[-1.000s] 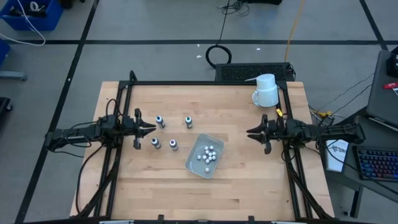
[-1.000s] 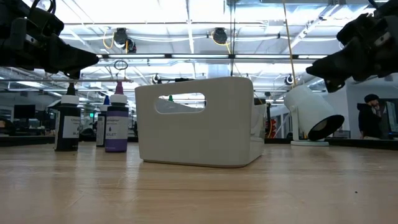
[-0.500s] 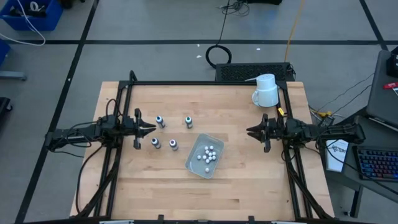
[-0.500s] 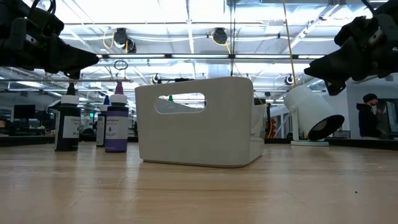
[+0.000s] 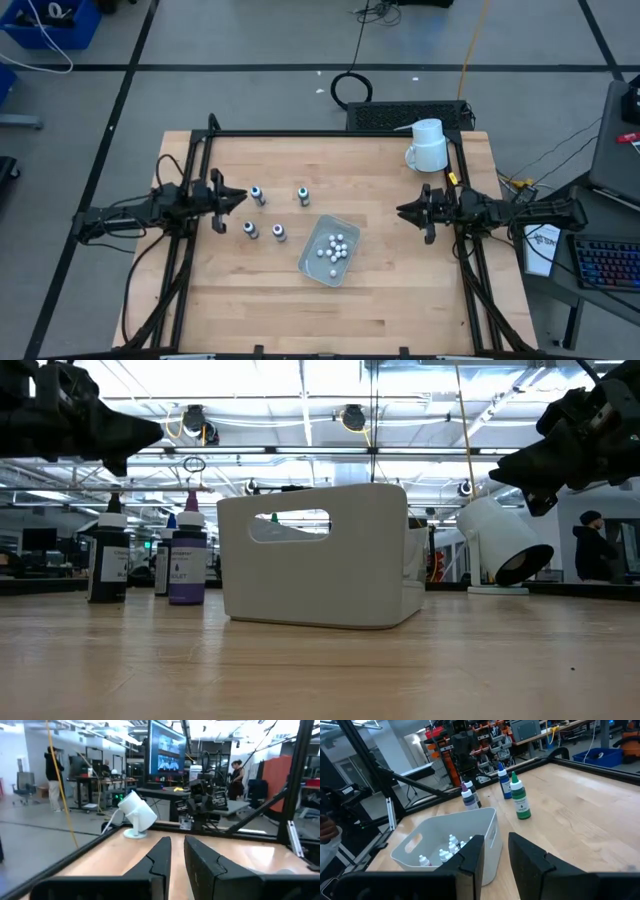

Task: Pick & Place food coloring
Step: Put the large green food coloring bottle into the white bin

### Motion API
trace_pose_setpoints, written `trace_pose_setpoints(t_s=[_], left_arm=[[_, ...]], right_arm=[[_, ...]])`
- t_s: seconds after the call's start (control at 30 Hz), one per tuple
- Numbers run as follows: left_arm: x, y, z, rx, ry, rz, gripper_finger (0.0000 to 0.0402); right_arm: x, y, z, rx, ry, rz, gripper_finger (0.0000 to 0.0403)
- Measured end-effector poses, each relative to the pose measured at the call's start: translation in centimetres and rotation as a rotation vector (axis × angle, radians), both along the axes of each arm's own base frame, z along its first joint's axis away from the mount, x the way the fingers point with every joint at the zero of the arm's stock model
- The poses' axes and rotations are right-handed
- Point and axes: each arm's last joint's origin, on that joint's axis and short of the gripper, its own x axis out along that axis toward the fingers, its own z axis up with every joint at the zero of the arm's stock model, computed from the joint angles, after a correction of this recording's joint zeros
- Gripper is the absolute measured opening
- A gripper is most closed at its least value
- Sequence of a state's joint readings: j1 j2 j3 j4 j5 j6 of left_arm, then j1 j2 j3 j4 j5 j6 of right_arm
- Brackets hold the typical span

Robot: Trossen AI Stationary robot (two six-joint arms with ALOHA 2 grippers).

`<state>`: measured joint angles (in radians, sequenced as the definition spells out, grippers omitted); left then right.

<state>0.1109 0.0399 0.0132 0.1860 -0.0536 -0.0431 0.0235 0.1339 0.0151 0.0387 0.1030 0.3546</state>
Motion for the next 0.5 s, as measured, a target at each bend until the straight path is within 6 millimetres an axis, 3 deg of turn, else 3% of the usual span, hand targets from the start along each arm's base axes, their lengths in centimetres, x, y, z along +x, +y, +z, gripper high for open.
trace_pose_setpoints(t_s=[0.1, 0.23, 0.37, 0.5], left_arm=[[0.0, 0.0, 0.2, 0.053, 0.004, 0.019, 0.0058], [-0.2, 0.5, 1.9, -0.104, 0.072, 0.185, 0.0058], [0.9, 0.9, 6.0, -0.169, 0.189, 0.258, 0.0081], [4.3, 1.2, 10.8, -0.116, 0.397, 0.253, 0.0146]], right_arm=[[0.0, 0.0, 0.0, 0.0, -0.001, 0.0, 0.0077], [0.0, 0.0, 0.0, 0.0, -0.001, 0.0, 0.0077], [0.0, 0.0, 0.0, 0.0, -0.001, 0.0, 0.0077], [0.0, 0.0, 0.0, 0.0, -0.001, 0.0, 0.0077]])
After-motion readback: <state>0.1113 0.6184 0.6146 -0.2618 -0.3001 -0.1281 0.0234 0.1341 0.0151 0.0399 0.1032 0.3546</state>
